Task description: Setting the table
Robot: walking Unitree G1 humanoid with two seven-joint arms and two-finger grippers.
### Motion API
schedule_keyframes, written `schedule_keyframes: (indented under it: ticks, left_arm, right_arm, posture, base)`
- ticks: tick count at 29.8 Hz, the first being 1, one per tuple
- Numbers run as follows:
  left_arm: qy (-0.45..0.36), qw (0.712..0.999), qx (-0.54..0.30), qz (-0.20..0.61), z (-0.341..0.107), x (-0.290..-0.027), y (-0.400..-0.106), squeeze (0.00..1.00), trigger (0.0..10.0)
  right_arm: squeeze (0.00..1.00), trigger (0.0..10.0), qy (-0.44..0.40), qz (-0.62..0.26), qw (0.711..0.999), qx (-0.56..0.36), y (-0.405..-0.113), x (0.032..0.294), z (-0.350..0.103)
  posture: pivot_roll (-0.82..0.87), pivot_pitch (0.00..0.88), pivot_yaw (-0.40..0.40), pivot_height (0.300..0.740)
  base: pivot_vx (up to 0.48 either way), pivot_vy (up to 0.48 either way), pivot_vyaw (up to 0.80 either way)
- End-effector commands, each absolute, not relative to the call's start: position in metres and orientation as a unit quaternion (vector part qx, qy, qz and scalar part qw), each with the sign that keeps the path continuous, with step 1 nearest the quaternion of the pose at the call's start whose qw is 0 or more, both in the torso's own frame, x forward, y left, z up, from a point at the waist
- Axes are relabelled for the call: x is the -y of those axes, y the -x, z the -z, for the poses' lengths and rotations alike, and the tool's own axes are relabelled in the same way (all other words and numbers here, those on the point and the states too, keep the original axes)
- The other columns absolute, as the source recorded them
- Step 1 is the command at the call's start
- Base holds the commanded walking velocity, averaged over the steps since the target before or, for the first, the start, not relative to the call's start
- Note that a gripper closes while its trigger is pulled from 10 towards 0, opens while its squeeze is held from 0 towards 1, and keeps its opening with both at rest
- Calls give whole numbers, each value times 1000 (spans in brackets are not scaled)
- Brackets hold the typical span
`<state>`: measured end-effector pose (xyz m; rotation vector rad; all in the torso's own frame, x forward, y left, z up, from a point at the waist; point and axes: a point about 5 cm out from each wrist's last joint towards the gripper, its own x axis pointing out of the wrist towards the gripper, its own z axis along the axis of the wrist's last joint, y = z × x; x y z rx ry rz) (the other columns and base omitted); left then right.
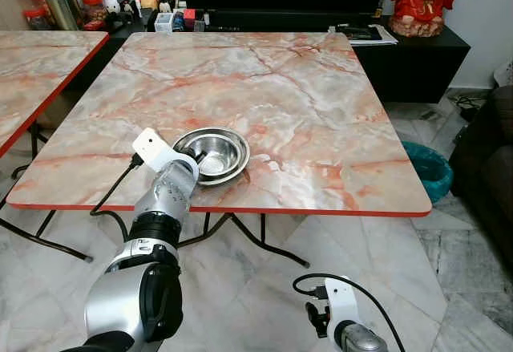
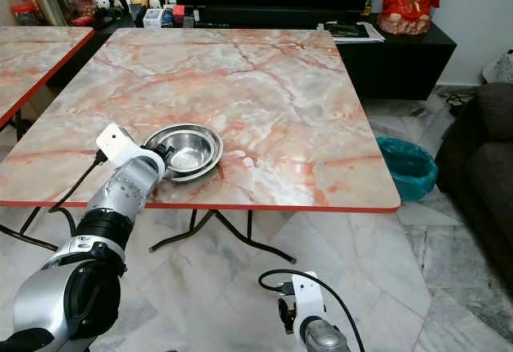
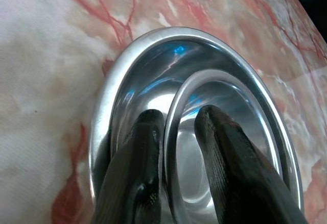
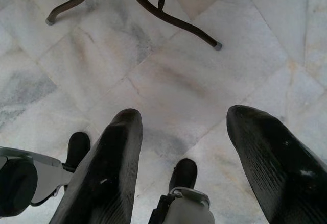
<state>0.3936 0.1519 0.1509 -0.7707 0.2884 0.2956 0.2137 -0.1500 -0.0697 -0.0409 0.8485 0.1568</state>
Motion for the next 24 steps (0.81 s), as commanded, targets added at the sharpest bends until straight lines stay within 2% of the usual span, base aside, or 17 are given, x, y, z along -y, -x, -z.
schedule_keyframes:
  ticks: [1, 3, 15, 19, 21, 24]
  left_arm:
    - [367, 909, -134, -146, -159, -153, -396, 24, 10000]
    - [361, 911, -132, -148, -161, -154, -396, 0, 10000]
    - [329, 928, -79, -155, -192, -166, -396, 0, 10000]
    - [294, 942, -55, -152, -204, -167, -394, 0, 10000]
    - [228, 963, -15, -140, -220, -166, -389, 0, 10000]
    - [169, 976, 16, -138, -226, -166, -385, 0, 10000]
  right_arm:
    - [0, 10000, 18, -74, 907, -414, -214, 149, 70]
    - [0, 10000, 18, -74, 907, -414, -214, 149, 70]
    - [0, 10000, 20, -75, 907, -413, -215, 151, 69]
    - [0, 10000, 20, -76, 908, -411, -216, 150, 68]
    - [0, 10000, 20, -76, 908, -411, -217, 150, 68]
    - [0, 10000, 20, -76, 909, -410, -217, 151, 68]
  posture:
    - [83, 30, 11, 715]
    - [83, 30, 10, 715]
    - [93, 32, -1, 715]
    - [89, 29, -2, 715]
    - [90, 29, -6, 715]
    - [91, 31, -7, 715]
  base:
    - [0, 0, 0]
    - [0, 0, 0]
    - [0, 0, 0]
    - [0, 0, 0]
    - [0, 0, 0]
    - [0, 0, 0]
